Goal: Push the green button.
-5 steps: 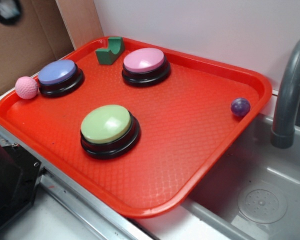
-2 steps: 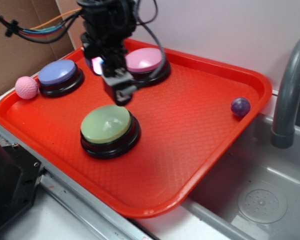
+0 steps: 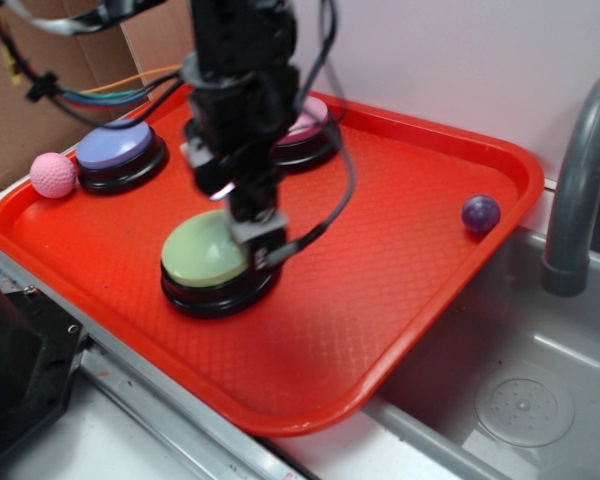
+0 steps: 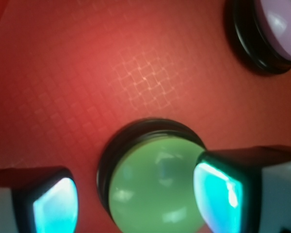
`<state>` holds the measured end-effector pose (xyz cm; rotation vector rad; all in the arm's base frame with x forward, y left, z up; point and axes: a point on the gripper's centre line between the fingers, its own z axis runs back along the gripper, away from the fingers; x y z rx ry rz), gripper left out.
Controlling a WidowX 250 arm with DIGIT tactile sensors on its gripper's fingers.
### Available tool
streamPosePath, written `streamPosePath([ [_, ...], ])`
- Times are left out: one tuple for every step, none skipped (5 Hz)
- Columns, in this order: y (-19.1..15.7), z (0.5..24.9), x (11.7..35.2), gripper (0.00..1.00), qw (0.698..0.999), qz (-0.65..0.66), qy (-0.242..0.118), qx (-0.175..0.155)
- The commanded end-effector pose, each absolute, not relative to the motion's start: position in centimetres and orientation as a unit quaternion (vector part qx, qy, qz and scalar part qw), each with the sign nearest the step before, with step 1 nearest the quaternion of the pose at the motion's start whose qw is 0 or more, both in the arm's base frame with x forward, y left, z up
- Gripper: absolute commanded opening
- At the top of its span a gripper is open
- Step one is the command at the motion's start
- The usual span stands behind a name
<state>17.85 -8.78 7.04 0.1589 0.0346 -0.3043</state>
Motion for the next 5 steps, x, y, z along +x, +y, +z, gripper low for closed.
streamPosePath([
  [-5.8,7.5,17.0,1.00,0.989,-0.131,-0.002,0.070],
  [-4.5,7.4,18.0,1.00,0.988,-0.136,-0.001,0.067],
  [-3.3,6.7,19.6,1.00,0.986,-0.151,0.005,0.064],
  [-4.2,5.2,20.4,1.00,0.986,-0.163,-0.001,0.046],
  [-5.8,3.6,20.5,1.00,0.986,-0.162,0.001,0.029],
])
